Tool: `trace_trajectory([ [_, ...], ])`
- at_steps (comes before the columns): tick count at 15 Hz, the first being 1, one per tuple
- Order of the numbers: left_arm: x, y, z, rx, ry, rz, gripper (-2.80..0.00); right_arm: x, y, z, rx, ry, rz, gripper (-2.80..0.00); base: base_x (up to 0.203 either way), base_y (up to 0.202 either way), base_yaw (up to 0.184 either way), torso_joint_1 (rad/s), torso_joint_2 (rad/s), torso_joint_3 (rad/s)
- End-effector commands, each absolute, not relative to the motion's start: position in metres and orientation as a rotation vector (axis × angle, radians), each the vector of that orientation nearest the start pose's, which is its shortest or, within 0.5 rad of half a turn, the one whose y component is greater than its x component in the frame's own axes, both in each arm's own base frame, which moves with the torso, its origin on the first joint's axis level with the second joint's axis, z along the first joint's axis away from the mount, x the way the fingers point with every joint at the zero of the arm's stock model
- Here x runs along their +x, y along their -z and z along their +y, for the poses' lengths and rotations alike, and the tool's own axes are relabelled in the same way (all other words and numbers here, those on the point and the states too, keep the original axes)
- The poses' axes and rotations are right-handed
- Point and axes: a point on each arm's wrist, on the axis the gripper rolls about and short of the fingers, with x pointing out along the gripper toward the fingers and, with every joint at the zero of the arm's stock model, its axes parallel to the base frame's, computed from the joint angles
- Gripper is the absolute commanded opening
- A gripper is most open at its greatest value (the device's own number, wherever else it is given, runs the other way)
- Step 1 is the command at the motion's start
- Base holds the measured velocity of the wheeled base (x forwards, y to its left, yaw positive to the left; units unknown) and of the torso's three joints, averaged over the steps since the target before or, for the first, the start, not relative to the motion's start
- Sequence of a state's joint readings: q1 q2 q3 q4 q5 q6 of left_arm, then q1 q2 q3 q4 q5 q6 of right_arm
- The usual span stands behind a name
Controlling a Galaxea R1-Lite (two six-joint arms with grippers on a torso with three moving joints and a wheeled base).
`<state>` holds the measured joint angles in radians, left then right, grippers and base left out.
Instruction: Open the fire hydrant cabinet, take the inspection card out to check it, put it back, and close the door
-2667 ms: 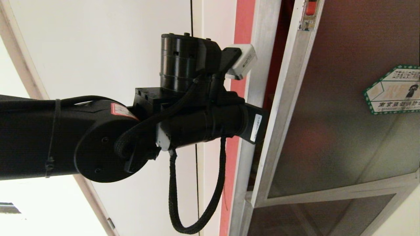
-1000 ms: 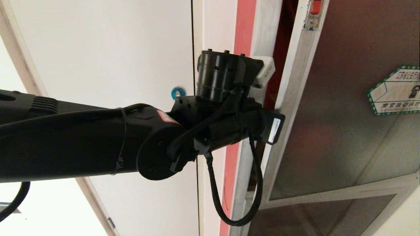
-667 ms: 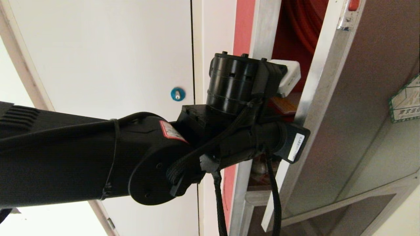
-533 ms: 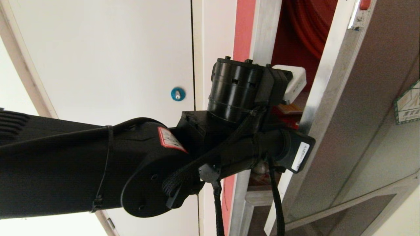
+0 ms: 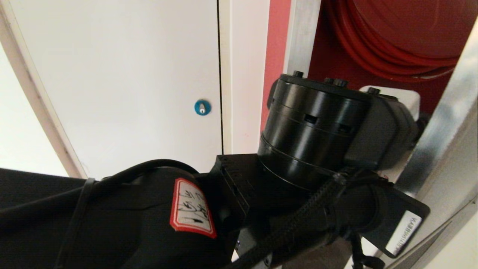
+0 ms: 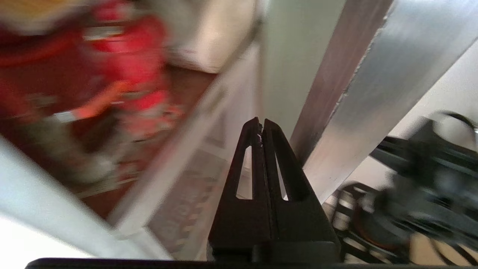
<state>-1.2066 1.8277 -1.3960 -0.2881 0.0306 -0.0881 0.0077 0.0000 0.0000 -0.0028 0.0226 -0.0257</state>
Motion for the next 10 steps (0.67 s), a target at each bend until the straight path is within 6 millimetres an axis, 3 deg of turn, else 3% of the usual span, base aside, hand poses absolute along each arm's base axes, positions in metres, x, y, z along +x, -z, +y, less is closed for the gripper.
trace_trajectory([
  [1, 0.122, -0.268, -0.348, 0.016, 1.192, 0.182, -2.8, -0.023, -0.075, 0.0, -0.026, -0.031, 0.0, -2.8, 0.0, 0.0, 0.0, 0.0, 0.0, 0.0],
  [10, 0.09, -0.253, -0.365, 0.048, 1.285, 0.227, -2.8, -0.023, -0.075, 0.0, -0.026, -0.032, 0.0, -2.8, 0.0, 0.0, 0.0, 0.0, 0.0, 0.0],
])
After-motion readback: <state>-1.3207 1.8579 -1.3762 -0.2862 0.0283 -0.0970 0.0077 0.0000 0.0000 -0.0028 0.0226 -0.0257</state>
